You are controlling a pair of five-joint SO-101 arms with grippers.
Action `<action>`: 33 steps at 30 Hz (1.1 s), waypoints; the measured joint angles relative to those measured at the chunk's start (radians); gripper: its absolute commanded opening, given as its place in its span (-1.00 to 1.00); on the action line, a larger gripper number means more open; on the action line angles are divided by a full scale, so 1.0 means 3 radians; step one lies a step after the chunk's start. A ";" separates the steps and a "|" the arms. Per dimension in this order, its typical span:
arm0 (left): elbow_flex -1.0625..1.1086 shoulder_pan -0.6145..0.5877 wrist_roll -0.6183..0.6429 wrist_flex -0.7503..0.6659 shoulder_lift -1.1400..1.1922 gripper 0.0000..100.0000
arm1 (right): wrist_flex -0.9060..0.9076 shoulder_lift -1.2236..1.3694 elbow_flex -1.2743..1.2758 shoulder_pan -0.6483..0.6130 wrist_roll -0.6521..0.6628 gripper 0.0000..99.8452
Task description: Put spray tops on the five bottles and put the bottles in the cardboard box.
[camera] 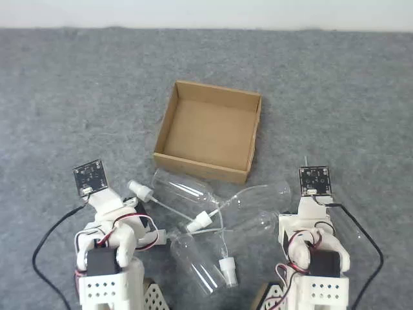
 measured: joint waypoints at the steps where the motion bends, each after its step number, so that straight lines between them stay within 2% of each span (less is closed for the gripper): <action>1: 0.0000 0.0000 0.0000 0.0000 0.0000 -0.98 | 0.0000 0.0000 0.0000 0.0000 0.0000 -0.99; 26: 0.0000 0.0000 0.0000 0.0000 0.0000 -0.98 | 0.0000 0.0000 0.0000 0.0010 0.0000 -0.99; 33: 0.0000 0.0000 0.0000 0.0000 0.0000 -0.98 | 0.0000 0.0000 -0.0358 0.0353 0.0000 -0.99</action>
